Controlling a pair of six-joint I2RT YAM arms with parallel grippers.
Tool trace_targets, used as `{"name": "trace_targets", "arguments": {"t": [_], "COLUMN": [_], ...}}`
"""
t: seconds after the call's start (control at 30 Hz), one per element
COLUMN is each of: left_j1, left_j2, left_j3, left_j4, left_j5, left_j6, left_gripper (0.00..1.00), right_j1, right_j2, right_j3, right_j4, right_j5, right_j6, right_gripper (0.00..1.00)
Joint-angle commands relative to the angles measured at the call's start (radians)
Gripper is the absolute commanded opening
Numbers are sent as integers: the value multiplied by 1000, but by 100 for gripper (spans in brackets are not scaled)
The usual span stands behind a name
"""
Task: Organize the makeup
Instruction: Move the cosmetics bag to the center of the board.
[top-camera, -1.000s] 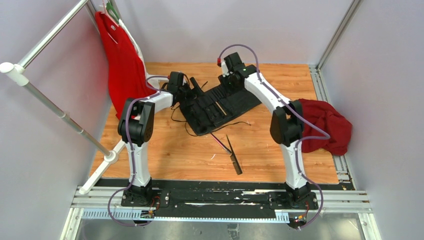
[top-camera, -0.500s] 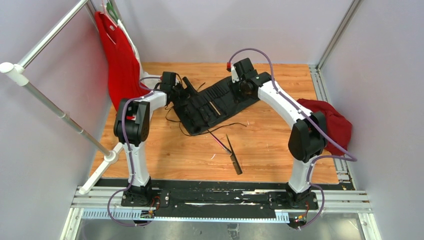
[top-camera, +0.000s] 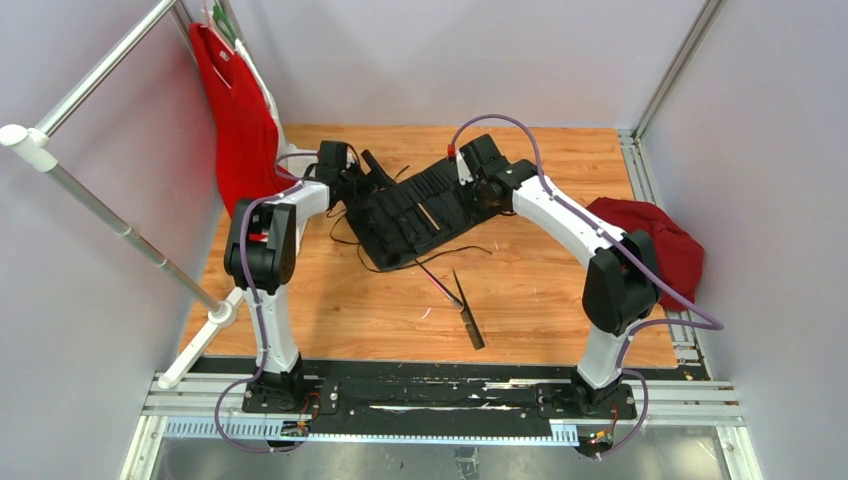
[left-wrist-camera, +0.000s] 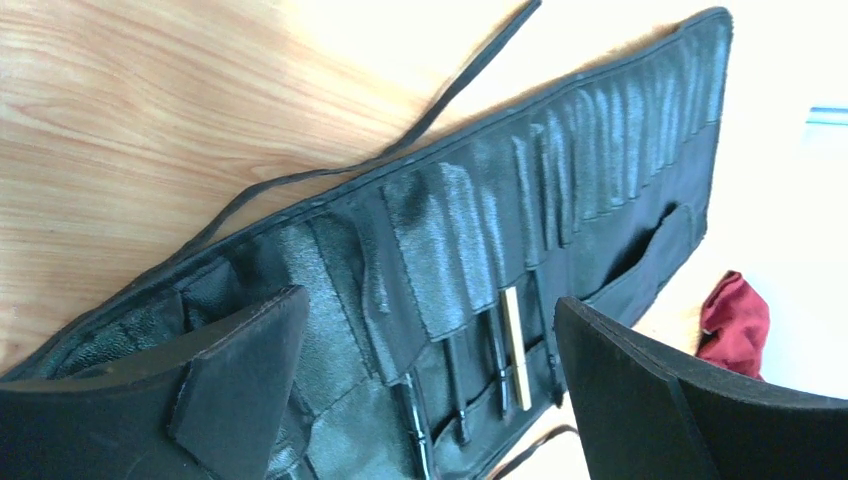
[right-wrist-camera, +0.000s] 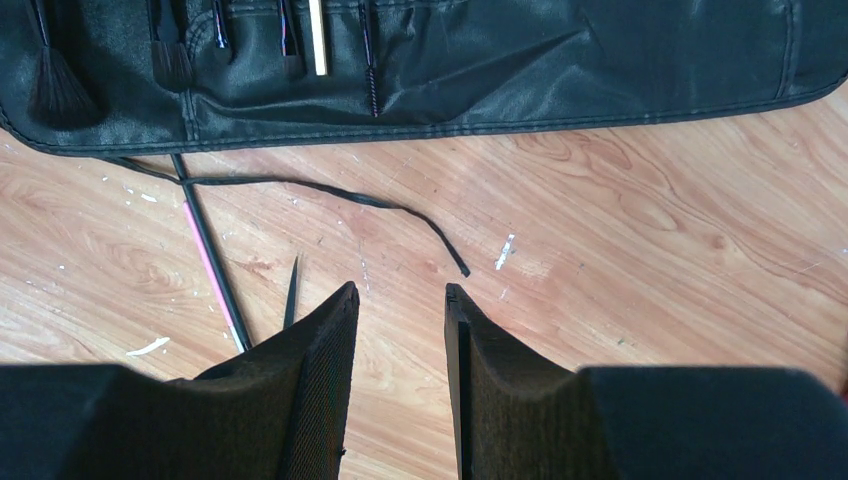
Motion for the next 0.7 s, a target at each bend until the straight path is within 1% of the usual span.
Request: {"name": "trace_targets", "arguments": {"t": [0.0,0.13,0.23,0.67], "left_j1": [7,-5,-23,-106], "left_j2": [-85,-97,-73,125], "left_j3": [4,47,93,348], "left_j4": [67,82,87,119], "left_j5": [60,88,90,75], "left_j6": [-28,-32,-40,-49], "left_gripper": [98,98,98,98], "right_j1": [18,21,23,22], "right_j2": [-43,-49,-58,-144], "right_j3": [-26,-35,-37,-103], "right_j4": [2,6,10,27], "right_j5": [11,10,8,20], "right_j6": [24,25,27,23], "right_gripper": [37,37,37,37]}}
